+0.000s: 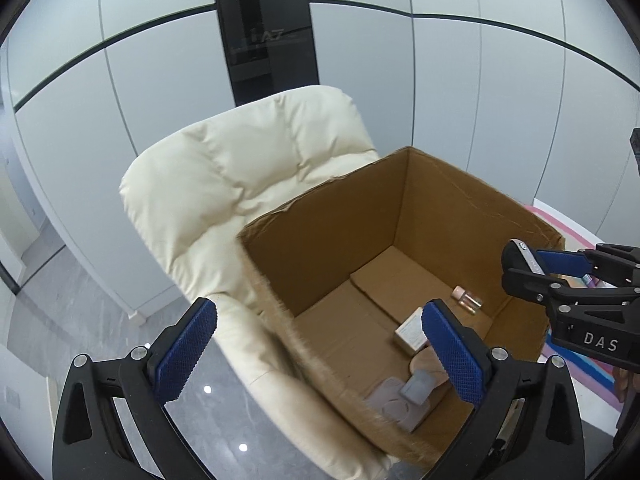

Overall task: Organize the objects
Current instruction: 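Drop the translucent cup from the left tool while the right tool drops the black puff, then move both open tools back over the striped table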

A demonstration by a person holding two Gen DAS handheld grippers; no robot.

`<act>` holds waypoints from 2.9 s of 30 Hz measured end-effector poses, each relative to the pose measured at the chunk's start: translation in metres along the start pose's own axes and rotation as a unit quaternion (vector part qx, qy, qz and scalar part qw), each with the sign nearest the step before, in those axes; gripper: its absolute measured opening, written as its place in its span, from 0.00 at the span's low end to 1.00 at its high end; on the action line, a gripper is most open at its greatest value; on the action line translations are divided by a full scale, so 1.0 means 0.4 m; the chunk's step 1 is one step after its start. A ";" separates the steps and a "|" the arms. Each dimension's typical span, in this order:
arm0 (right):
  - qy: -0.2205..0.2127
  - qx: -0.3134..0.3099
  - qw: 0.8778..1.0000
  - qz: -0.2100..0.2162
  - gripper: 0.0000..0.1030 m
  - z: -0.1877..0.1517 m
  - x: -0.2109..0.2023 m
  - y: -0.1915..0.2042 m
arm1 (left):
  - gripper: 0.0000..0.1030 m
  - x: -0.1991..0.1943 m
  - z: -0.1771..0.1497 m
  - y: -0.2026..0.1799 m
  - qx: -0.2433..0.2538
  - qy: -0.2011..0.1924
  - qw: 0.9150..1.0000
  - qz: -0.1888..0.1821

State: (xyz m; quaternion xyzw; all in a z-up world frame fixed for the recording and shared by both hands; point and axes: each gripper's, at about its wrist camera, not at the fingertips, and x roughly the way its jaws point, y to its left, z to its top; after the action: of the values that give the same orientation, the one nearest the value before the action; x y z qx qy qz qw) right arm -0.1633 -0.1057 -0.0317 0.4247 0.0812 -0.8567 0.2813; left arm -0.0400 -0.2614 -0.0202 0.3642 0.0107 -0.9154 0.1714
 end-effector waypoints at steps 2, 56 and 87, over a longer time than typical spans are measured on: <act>0.002 -0.006 1.000 0.003 0.50 0.005 0.012 0.023 | 1.00 -0.002 -0.005 0.018 -0.002 -0.001 1.000 0.006; -0.032 0.077 0.993 -0.086 1.00 -0.090 -0.133 -0.262 | 1.00 0.046 0.071 -0.232 0.020 0.005 0.998 -0.055; -0.041 0.150 0.977 -0.144 1.00 -0.217 -0.267 -0.494 | 1.00 0.022 0.091 -0.510 0.083 -0.001 0.989 -0.120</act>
State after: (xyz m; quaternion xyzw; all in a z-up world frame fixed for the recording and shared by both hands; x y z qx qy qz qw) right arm -0.1615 0.1348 -0.0233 0.4108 0.0006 -0.9071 0.0914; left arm -0.1357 -0.0773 -0.0208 0.3720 -0.0218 -0.9275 0.0295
